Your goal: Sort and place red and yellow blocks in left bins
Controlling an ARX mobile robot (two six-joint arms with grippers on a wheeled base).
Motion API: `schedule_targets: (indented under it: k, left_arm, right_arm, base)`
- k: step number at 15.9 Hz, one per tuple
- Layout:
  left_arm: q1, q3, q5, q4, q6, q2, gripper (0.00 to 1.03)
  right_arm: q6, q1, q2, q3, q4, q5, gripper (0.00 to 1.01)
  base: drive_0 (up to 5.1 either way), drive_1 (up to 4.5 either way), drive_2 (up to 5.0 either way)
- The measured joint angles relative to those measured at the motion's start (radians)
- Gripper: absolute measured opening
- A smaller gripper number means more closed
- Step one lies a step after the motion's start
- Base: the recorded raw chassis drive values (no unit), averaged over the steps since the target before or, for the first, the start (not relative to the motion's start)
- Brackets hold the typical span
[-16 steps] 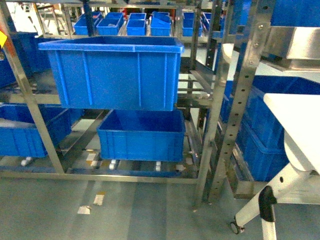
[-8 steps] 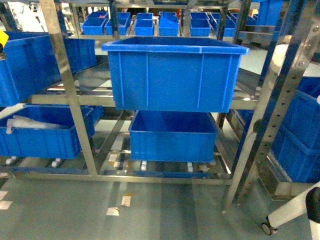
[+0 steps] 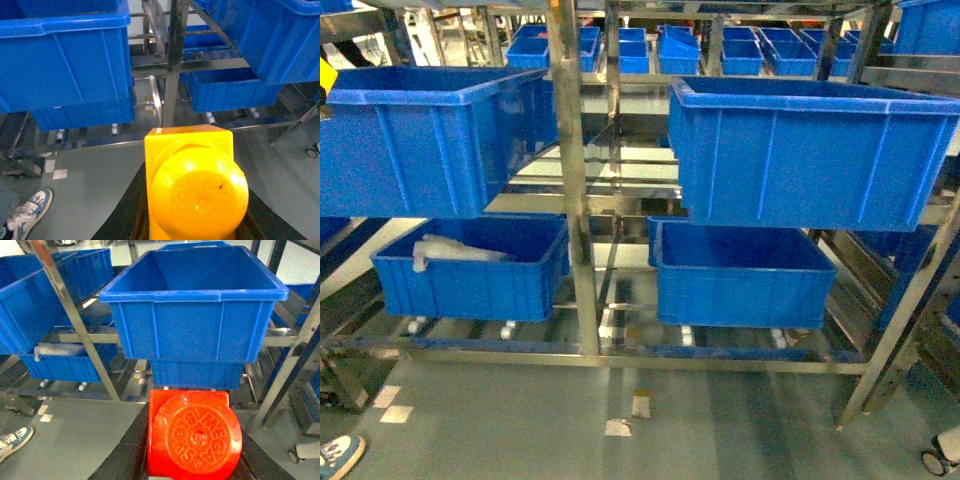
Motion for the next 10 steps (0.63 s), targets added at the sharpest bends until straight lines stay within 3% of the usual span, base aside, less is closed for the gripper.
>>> schedule_targets:
  k: [2, 7, 10]
  left_arm:
    - [0.000, 0.000, 0.001, 0.001, 0.000, 0.000, 0.28]
    - [0.000, 0.000, -0.004, -0.002, 0.000, 0.000, 0.28]
    - [0.001, 0.000, 0.000, 0.002, 0.000, -0.001, 0.28]
  right_arm:
    - [0.000, 0.000, 0.000, 0.000, -0.002, 0.000, 0.28]
    - [0.000, 0.006, 0.002, 0.000, 0.002, -0.003, 0.28]
    - [0.000, 0.006, -0.005, 0.000, 0.004, -0.003, 0.28]
  base:
    - [-3.7, 1.92, 1.9]
    - [0.0, 0.00, 0.0]
    - [0.0, 3.56, -3.5]
